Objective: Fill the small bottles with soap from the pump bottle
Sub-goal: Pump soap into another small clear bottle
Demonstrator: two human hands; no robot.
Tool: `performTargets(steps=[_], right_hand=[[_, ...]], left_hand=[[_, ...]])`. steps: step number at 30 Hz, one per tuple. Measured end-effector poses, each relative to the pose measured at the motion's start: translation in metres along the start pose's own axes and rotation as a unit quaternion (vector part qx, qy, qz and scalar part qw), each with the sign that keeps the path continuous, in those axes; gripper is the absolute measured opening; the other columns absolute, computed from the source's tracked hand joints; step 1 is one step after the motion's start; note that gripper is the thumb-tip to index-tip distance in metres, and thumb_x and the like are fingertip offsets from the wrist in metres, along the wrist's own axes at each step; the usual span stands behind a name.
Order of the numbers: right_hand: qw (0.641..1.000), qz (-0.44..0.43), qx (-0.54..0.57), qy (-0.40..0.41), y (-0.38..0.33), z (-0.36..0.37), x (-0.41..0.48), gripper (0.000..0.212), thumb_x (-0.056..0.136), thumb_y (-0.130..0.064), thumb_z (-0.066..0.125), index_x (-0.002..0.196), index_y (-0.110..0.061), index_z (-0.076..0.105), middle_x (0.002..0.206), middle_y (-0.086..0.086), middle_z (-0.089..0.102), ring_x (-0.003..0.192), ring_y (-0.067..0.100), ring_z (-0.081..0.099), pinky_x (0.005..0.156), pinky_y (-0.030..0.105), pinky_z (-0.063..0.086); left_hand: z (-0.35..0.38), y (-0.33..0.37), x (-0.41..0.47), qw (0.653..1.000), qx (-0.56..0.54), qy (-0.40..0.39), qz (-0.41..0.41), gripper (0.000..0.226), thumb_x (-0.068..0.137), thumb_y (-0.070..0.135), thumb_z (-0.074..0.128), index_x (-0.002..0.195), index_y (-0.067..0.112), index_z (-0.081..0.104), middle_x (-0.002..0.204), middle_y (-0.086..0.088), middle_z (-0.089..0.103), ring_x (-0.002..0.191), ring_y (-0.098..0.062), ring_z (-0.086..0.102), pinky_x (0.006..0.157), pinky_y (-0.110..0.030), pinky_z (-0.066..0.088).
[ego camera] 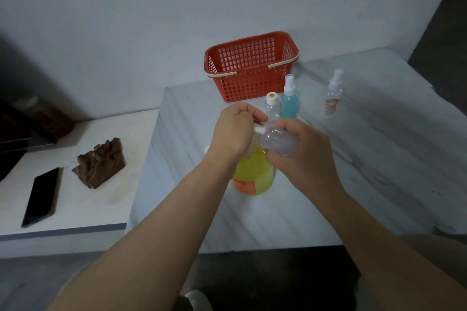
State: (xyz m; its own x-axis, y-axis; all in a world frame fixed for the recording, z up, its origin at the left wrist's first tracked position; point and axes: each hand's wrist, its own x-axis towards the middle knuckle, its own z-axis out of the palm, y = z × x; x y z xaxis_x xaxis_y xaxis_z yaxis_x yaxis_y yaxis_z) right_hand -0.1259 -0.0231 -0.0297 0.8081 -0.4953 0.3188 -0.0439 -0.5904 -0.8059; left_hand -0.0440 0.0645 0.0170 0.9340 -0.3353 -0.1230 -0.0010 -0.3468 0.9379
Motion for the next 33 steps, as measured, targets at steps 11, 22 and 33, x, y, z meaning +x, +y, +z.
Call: performTargets(steps=[11,22,33], right_hand=[[1.000,-0.006,0.000,0.007,-0.001,0.000,0.001,0.020,0.065,-0.014,0.072,0.079,-0.025,0.064,0.064,-0.006,0.060,0.063,0.012,0.053,0.055,0.019,0.039],[1.000,-0.003,0.019,-0.005,0.004,0.003,0.000,0.025,0.065,-0.013,0.073,0.079,-0.031,0.061,0.066,-0.007,0.060,0.064,0.013,0.056,0.055,0.023,0.041],[1.000,0.001,0.014,-0.002,0.003,0.002,-0.001,0.023,0.065,-0.012,0.073,0.082,-0.024,0.065,0.068,-0.005,0.062,0.064,0.016,0.057,0.057,0.028,0.044]], left_hand=[[-0.001,-0.002,0.000,1.000,-0.017,0.006,0.001,0.035,0.081,-0.005,0.034,0.072,0.010,0.064,0.070,-0.005,0.060,0.068,-0.019,0.054,0.057,-0.027,0.042],[0.003,-0.008,0.003,1.000,-0.019,0.003,0.016,0.039,0.076,-0.011,0.029,0.070,0.010,0.062,0.065,-0.005,0.057,0.062,-0.017,0.051,0.053,-0.026,0.039],[0.002,-0.007,-0.001,1.000,-0.011,0.012,0.009,0.038,0.078,-0.009,0.030,0.071,0.010,0.062,0.067,-0.005,0.057,0.065,-0.018,0.052,0.056,-0.027,0.041]])
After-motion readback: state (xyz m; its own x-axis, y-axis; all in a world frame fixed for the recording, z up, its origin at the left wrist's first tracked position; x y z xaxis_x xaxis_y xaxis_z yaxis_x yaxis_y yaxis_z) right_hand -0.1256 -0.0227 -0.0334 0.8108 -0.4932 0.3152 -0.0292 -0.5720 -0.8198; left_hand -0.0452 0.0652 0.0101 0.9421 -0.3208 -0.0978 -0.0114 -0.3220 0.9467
